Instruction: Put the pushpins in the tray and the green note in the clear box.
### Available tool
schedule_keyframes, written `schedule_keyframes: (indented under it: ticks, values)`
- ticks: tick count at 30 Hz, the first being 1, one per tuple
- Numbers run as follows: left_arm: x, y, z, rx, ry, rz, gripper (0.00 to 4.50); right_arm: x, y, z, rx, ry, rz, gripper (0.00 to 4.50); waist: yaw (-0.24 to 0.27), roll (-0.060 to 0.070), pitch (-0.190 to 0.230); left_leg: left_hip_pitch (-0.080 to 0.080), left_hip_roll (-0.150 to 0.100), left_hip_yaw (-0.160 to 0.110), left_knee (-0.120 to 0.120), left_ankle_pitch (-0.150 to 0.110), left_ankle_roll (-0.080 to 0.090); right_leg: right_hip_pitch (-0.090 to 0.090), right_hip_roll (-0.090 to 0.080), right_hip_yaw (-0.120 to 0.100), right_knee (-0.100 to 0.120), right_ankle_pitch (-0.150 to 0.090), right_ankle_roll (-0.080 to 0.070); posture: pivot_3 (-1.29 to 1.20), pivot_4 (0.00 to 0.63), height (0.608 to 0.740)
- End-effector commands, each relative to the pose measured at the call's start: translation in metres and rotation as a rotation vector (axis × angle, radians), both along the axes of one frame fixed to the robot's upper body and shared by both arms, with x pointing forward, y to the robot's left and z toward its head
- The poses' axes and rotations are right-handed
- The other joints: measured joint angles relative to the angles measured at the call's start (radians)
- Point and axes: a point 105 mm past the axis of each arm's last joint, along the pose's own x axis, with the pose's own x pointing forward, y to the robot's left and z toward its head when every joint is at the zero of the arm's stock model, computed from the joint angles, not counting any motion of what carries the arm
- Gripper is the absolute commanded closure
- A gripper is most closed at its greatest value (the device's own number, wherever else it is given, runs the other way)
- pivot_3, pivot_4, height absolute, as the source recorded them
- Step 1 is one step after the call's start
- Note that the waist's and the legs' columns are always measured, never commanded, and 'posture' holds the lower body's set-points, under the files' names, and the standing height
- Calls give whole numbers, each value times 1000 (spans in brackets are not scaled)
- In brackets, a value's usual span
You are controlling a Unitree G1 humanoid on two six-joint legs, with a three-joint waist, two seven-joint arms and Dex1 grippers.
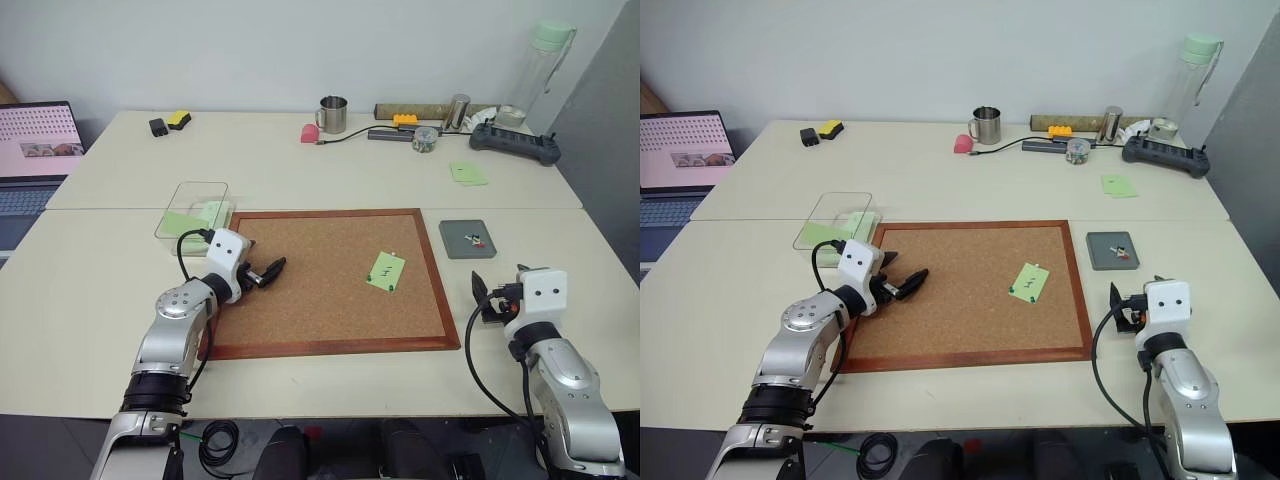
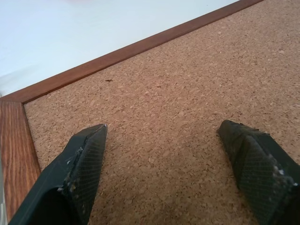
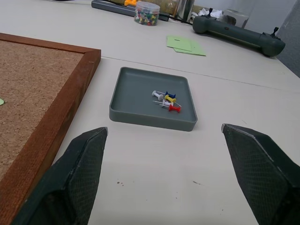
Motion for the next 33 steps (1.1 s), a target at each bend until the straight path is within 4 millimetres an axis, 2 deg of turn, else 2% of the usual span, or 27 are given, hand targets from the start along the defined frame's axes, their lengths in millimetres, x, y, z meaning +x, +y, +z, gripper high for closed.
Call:
schedule_keyframes:
  ticks: [1, 18, 23, 26, 33]
  values:
    - [0, 3, 12, -10, -33, -2, 431, -2, 1, 19, -18, -71, 5, 396, 0, 0, 0, 0, 0, 0, 0, 0, 0, 0, 0, 0, 0, 0, 0, 0, 150, 740]
    - [-2, -4, 17, -15, -37, -53, 431, 0, 9, 23, 1, -75, 77, 396, 0, 0, 0, 0, 0, 0, 0, 0, 0, 0, 0, 0, 0, 0, 0, 0, 150, 740]
    - [-5, -12, 27, -58, -39, -118, 431, 2, 19, 30, 13, -88, 168, 396, 0, 0, 0, 0, 0, 0, 0, 0, 0, 0, 0, 0, 0, 0, 0, 0, 150, 740]
    - [-13, -20, 40, -80, -25, -228, 431, 4, 35, 36, 34, -86, 289, 396, -3, 0, 0, 0, 0, 0, 0, 0, 0, 0, 0, 0, 0, 0, 0, 0, 150, 740]
    - [-20, -18, 57, -60, -4, -328, 431, 9, 54, 47, 58, -74, 466, 396, -1, 0, 0, -1, 0, 0, 0, 0, 0, 0, 1, 0, 0, 0, 0, 0, 150, 740]
